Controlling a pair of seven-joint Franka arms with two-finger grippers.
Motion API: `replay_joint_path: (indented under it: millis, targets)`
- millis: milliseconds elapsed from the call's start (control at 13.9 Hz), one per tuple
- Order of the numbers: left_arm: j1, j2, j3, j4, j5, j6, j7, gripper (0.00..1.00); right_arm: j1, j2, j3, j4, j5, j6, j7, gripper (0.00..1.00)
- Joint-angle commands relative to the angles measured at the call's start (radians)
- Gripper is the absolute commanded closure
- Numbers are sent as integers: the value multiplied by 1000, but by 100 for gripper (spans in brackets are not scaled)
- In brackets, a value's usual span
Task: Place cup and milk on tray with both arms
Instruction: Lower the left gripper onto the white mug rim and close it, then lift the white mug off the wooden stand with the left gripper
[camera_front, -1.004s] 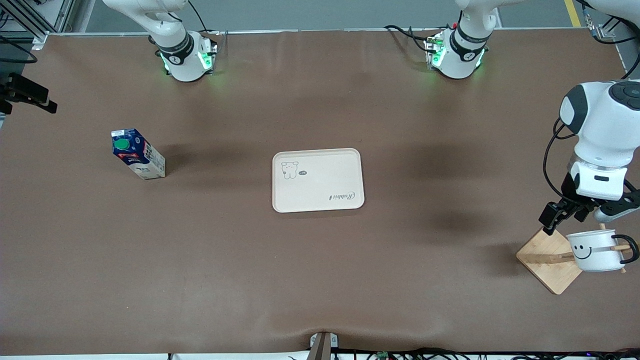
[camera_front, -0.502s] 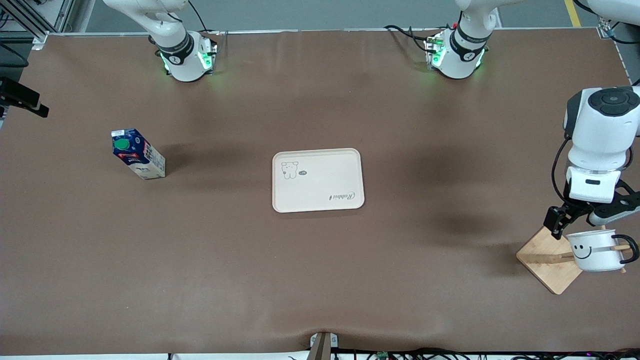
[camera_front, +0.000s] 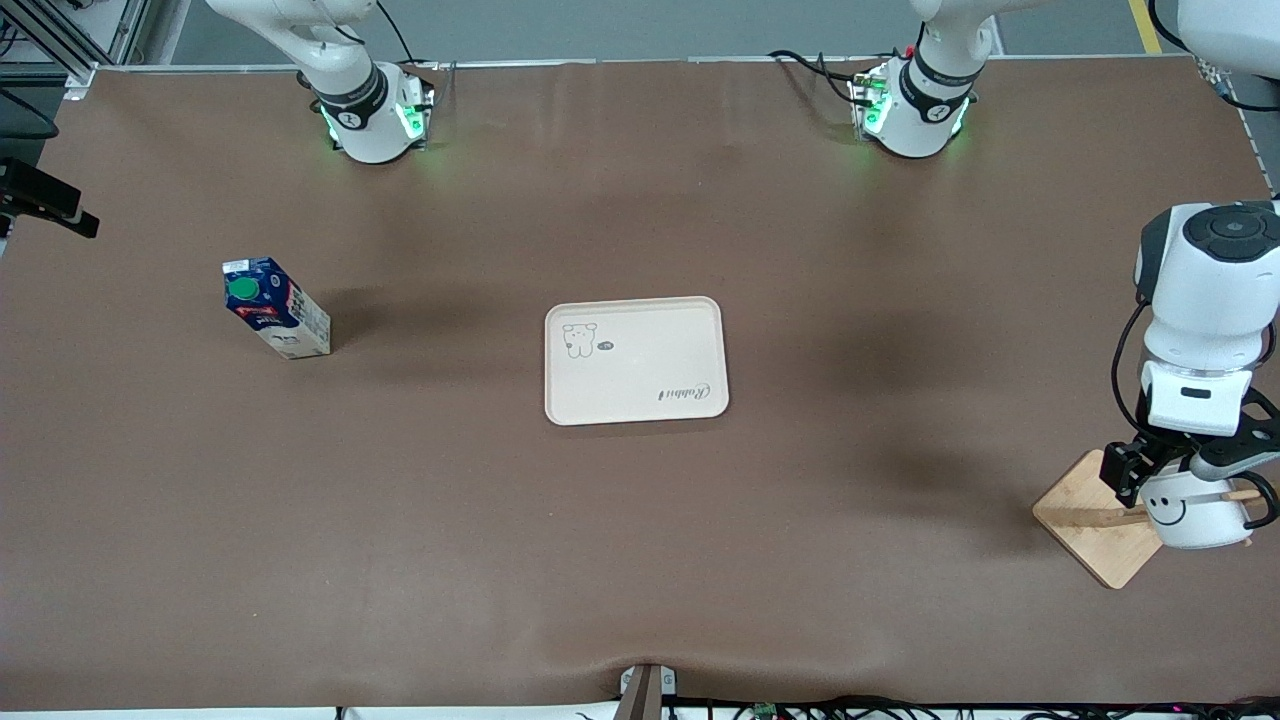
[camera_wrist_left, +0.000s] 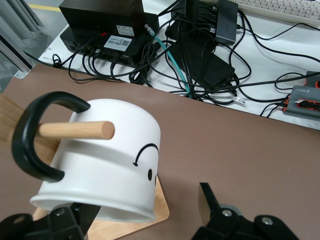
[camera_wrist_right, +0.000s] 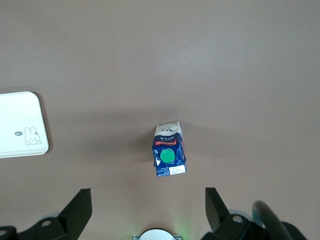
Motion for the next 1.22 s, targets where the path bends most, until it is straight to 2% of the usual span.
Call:
replay_joint_path:
  millis: [0,502,717,860,1147]
  targets:
    - [0,27,-1,28,32,12,-22,28,-12,5,11,13,7,-8,4,0]
    - [-12,43,1,31,38,12,-20,84,-15,14,5,13,8,1,6,0]
    - [-12,43,-1,32,108,12,-22,91,-19,19,5,15,8,-2,4,0]
    - [-13,43,-2,31,112,12,-20,100,-19,19,5,15,8,-2,6,0]
    - [-24,41,-8,31,119,10,-8,100,-18,19,5,13,10,-5,6,0]
